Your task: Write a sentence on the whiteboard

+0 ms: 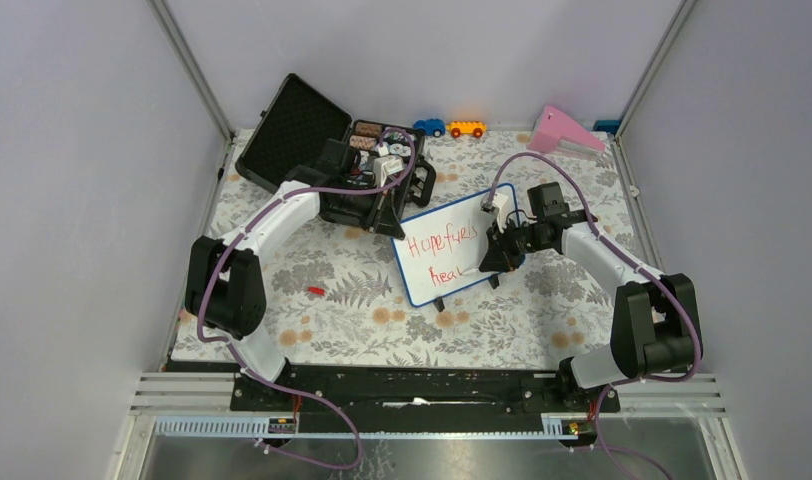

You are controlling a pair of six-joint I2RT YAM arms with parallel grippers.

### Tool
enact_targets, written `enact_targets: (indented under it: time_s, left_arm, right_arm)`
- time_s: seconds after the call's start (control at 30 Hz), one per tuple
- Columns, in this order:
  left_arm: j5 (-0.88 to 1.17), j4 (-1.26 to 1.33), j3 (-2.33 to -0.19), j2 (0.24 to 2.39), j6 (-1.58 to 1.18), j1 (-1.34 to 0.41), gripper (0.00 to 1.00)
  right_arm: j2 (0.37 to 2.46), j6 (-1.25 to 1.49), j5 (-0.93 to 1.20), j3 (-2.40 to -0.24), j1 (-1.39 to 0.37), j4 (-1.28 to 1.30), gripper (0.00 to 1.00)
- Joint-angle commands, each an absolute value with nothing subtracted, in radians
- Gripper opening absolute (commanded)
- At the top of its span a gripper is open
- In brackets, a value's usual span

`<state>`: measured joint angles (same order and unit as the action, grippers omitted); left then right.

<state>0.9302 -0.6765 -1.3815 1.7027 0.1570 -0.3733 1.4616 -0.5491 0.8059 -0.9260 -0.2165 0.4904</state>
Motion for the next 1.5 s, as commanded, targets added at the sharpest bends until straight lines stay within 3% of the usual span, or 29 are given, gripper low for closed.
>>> enact_targets:
  time_s: [0.0, 1.47]
  left_arm:
    - [0.904, -0.675, -1.381, 1.687, 0.190, -0.396, 0.00]
    - [0.905, -0.675, -1.379, 1.686, 0.190, -0.396, 0.00]
  right_arm:
    - [1.469, -0.572, 0.808, -0.949, -0.227, 0.483, 0.00]
    - [1.435, -0.569, 0.898, -1.032, -0.171, 0.563, 0.00]
